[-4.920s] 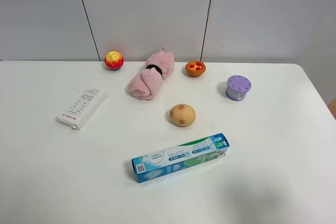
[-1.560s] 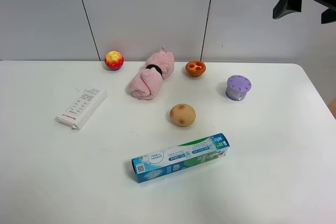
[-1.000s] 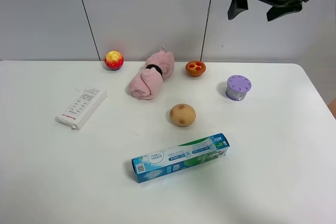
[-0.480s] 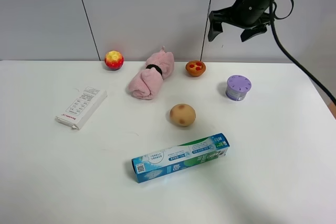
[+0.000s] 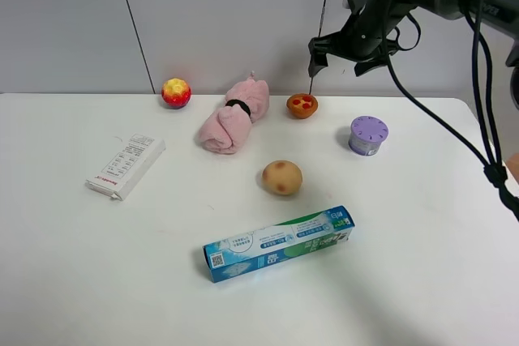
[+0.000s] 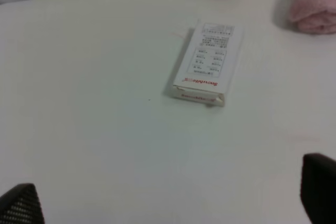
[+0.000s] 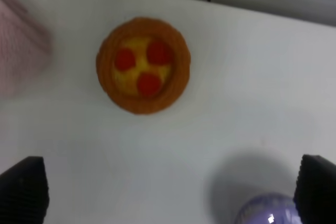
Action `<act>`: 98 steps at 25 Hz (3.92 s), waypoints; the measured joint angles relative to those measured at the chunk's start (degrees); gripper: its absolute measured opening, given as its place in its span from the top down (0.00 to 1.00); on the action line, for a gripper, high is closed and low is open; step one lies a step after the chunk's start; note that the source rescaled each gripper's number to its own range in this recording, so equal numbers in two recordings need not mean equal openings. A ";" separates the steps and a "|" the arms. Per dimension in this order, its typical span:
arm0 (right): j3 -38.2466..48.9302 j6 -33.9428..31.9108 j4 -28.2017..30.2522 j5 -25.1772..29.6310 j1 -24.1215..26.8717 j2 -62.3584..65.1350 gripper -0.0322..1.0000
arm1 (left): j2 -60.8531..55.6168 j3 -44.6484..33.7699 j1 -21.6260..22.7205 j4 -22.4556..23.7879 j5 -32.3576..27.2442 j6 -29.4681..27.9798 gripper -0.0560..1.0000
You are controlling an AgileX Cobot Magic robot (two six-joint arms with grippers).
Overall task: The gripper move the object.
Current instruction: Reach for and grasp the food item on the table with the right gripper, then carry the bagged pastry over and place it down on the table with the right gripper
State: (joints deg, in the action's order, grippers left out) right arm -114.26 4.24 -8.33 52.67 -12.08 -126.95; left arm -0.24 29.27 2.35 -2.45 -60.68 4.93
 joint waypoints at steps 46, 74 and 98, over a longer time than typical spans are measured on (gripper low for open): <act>-13.03 2.18 -0.10 -8.95 -2.30 -19.25 0.15 | 0.00 0.00 0.00 0.00 0.00 0.00 0.00; -13.21 3.68 1.98 -12.96 -5.67 -22.95 0.32 | 0.00 0.00 0.00 0.00 0.00 0.00 0.00; -13.33 3.26 3.27 -11.07 -5.67 -21.73 0.96 | 0.00 0.00 0.00 0.00 0.00 0.00 0.00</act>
State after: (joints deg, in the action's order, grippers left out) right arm -127.59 7.50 -5.06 41.60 -17.75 -148.68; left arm -0.24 29.27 2.35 -2.45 -60.68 4.93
